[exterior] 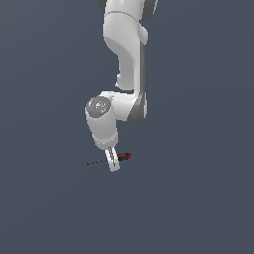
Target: Pick up the object and move it to a goal position.
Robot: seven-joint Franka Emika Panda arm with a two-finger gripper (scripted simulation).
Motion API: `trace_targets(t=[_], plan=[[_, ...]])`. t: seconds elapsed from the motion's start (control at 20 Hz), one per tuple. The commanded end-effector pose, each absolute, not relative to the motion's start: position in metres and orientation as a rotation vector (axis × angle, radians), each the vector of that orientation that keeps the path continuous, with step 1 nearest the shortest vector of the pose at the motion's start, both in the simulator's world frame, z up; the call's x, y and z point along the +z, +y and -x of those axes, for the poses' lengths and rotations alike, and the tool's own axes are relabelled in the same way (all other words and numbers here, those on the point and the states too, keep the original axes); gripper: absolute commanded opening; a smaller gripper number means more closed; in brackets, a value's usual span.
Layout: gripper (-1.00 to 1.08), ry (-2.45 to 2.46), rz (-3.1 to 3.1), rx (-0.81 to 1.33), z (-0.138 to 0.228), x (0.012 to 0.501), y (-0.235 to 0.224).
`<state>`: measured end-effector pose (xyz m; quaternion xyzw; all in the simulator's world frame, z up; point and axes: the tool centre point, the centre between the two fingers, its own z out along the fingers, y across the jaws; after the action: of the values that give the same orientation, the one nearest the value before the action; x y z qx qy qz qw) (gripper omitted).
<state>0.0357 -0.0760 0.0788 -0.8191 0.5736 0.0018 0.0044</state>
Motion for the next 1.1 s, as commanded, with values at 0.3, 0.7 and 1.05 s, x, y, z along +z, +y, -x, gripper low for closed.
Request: trace_targets(t=[0.3,0.7,1.05], plan=[[1.0,1.949,2.463,0.001,-0.037,0.066,-0.085],[1.0,1.96,2.455,0.001,-0.037,0.062,-0.086],[1.0,1.965,2.451,0.001,-0.036,0.029,-0.086]])
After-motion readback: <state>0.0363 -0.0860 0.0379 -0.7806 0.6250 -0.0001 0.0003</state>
